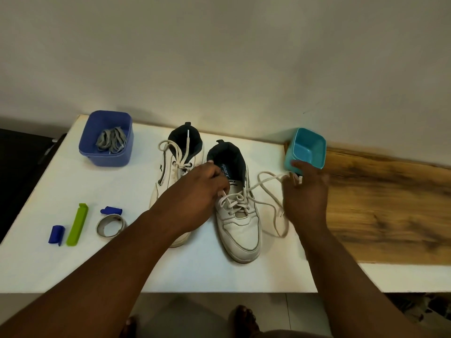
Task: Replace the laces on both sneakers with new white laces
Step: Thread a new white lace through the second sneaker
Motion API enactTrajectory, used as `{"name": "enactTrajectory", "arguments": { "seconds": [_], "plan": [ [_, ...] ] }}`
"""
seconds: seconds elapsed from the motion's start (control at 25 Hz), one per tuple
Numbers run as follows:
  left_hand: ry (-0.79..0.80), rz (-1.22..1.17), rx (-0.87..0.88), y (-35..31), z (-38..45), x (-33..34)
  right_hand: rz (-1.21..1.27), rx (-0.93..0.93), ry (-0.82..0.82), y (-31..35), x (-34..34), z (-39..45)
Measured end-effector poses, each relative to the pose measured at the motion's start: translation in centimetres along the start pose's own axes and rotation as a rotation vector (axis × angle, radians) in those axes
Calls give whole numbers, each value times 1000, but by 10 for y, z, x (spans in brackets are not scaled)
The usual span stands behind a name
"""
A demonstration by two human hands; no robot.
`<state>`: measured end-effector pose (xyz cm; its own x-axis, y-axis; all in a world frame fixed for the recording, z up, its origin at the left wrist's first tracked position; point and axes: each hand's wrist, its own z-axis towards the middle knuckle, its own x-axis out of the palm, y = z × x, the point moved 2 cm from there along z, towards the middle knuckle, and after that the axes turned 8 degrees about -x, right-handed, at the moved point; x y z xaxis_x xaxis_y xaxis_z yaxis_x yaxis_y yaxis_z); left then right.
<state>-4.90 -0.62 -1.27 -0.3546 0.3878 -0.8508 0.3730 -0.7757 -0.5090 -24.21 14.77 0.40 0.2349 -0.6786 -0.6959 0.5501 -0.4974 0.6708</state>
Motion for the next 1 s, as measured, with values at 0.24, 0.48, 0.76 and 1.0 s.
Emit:
{"name": "enactTrajectory", "arguments": {
  "seconds": [0.24, 0.48, 0.76, 1.0],
  "plan": [
    [9, -22, -15, 0, 1, -1, -192, -259, 309, 13, 24, -9],
    [-16, 2, -11, 1, 1, 2, -443, -61, 136, -2, -2, -4],
    [2, 0, -30, 0, -1, 1, -146, -329, 507, 17, 27, -12],
    [-13, 47, -15, 0, 1, 1, -272, -209, 296, 3, 5, 0]
  ]
}}
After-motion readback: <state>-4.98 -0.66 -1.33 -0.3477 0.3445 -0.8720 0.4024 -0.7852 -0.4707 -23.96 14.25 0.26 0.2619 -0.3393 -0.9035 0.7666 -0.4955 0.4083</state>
